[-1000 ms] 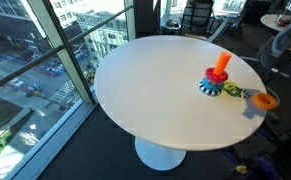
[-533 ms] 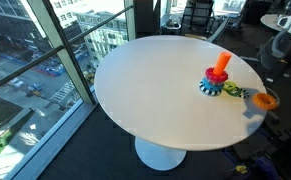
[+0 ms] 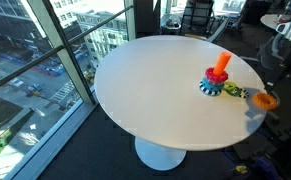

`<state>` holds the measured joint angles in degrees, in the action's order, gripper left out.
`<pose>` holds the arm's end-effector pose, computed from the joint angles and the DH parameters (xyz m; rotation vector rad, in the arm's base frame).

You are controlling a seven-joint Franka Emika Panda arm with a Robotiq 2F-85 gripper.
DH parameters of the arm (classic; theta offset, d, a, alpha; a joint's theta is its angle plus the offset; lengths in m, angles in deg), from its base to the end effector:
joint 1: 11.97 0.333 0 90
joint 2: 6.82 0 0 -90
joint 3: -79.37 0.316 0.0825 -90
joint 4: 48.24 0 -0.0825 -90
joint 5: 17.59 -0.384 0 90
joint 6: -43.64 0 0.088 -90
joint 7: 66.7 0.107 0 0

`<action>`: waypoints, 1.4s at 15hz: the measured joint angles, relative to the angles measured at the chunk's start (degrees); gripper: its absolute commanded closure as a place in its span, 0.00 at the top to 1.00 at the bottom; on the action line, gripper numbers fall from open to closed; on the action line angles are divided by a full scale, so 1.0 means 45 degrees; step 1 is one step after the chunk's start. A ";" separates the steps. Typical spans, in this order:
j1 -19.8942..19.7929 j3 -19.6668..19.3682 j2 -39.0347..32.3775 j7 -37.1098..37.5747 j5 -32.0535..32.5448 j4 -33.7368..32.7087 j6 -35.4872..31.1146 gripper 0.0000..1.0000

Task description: Put the orange ring on the ring holder

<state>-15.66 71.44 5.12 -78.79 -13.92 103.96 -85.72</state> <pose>0.3825 -0.0781 0.2942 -3.1037 -0.0920 0.2972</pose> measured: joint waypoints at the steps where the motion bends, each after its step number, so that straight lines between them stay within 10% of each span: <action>1: 0.0000 0.0011 0.0000 0.0000 0.0000 0.0000 0.0000 1.00; 21: -0.0560 -0.0025 -0.2756 0.0217 -0.0021 0.0251 -0.2673 1.00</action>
<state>-18.17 71.32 -7.28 -77.82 -14.02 105.09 -97.75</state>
